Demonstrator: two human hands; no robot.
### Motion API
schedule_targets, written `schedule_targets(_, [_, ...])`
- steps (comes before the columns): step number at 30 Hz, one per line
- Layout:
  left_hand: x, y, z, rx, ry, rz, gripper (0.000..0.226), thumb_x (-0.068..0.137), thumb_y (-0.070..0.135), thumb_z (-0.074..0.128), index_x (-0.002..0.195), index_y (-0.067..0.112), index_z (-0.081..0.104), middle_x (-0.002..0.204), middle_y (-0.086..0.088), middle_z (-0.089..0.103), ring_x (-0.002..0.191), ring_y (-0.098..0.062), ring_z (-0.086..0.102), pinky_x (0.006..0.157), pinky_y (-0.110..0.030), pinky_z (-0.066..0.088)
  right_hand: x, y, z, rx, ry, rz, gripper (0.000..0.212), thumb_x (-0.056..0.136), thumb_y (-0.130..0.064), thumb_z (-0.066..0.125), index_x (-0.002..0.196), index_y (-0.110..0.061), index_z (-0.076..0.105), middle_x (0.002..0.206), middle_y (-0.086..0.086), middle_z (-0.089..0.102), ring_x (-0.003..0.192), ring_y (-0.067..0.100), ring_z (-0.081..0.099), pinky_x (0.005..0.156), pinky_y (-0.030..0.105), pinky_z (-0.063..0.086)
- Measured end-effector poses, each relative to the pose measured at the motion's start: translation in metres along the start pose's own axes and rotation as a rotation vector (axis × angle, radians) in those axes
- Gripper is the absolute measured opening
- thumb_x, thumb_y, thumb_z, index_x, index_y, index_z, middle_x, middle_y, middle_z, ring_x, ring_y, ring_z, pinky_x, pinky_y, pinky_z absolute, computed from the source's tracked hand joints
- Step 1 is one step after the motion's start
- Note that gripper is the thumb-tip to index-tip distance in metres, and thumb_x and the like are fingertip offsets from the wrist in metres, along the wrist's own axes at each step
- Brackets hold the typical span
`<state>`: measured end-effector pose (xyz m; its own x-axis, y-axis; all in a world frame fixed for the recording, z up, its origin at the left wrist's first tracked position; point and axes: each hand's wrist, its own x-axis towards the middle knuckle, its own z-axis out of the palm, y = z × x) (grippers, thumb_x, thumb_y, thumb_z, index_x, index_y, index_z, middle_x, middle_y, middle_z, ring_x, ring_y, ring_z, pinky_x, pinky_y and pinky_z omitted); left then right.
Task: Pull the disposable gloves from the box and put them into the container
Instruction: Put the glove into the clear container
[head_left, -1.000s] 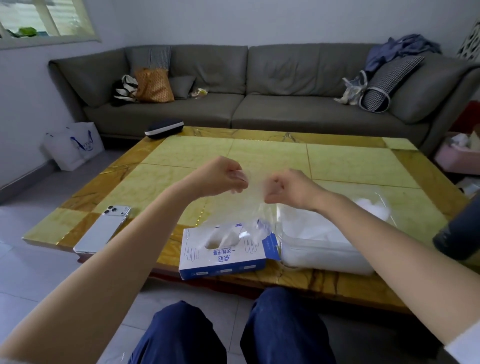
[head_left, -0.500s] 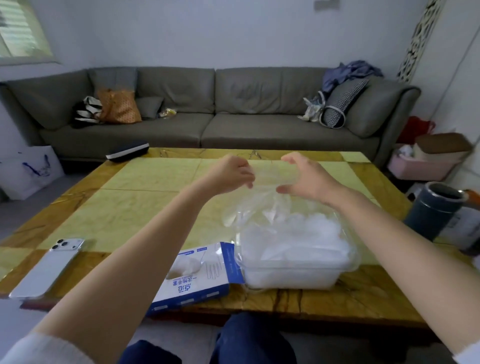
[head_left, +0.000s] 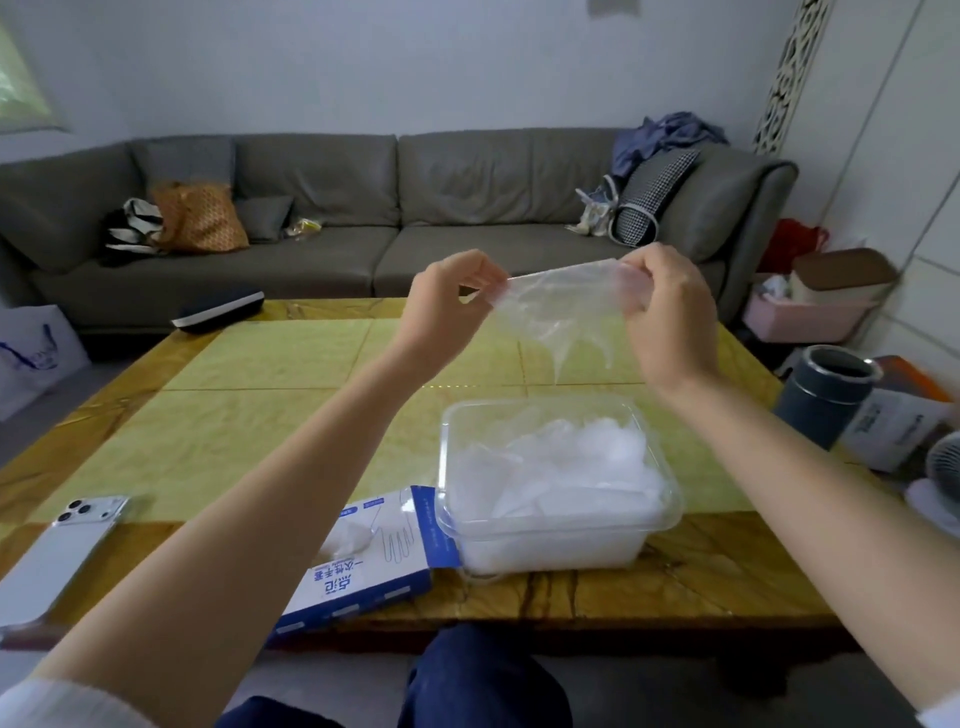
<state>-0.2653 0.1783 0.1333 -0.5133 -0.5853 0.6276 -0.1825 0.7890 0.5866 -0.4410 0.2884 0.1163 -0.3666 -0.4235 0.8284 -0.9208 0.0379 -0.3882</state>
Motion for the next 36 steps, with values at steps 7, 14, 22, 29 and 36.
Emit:
schedule_targets(7, [-0.052,-0.055,0.019,0.395,-0.281,0.049,0.025,0.091,0.013,0.057,0.111,0.024,0.069,0.123,0.003,0.059,0.119,-0.017,0.046,0.107,-0.036,0.030,-0.058,0.015,-0.010,-0.251,-0.351,-0.474,0.026,0.069,0.016,0.048,0.077,-0.002,0.065,0.074,0.009,0.062,0.072,0.026,0.054,0.057,0.024,0.037])
schedule_targets(14, [-0.077,-0.067,0.038,0.769,-0.690,-0.002,0.056,0.092,-0.005,0.036,0.125,0.034,0.058,0.150,0.004,0.033,0.141,-0.017,0.017,0.116,-0.037,0.003,-0.095,0.023,0.003,-0.277,-1.169,-0.276,0.030,0.092,0.000,0.048,0.118,-0.013,0.056,0.110,-0.003,0.052,0.114,0.015,0.046,0.082,0.025,0.039])
schedule_targets(22, [-0.090,-0.035,0.065,0.514,-0.454,-0.245,0.035,0.097,0.013,0.034,0.122,0.020,0.058,0.123,-0.002,0.056,0.108,-0.021,0.054,0.083,-0.033,0.047,-0.073,-0.001,-0.015,0.263,-1.156,0.201,0.065,0.075,-0.065,0.043,0.130,-0.031,0.050,0.129,-0.019,0.050,0.116,-0.003,0.043,0.100,0.020,0.033])
schedule_targets(29, [-0.101,-0.049,0.092,0.543,-1.019,-0.424,0.045,0.100,0.033,0.037,0.144,0.024,0.034,0.143,-0.004,0.042,0.127,-0.024,0.044,0.097,-0.035,0.037,-0.089,0.007,0.016,0.059,-1.425,0.377,0.072,0.087,-0.068,0.015,0.124,-0.027,0.061,0.146,0.003,0.042,0.135,0.020,0.037,0.109,0.032,0.025])
schedule_targets(36, [-0.094,-0.067,0.103,0.629,-1.165,-0.350,0.048,0.094,0.034,0.053,0.138,0.018,0.042,0.137,-0.008,0.042,0.122,-0.029,0.046,0.101,-0.038,0.040,-0.075,0.021,0.025,0.333,-1.315,0.569,0.084,0.076,-0.076,0.015,0.126,-0.021,0.057,0.116,-0.011,0.060,0.110,0.010,0.058,0.096,0.032,0.043])
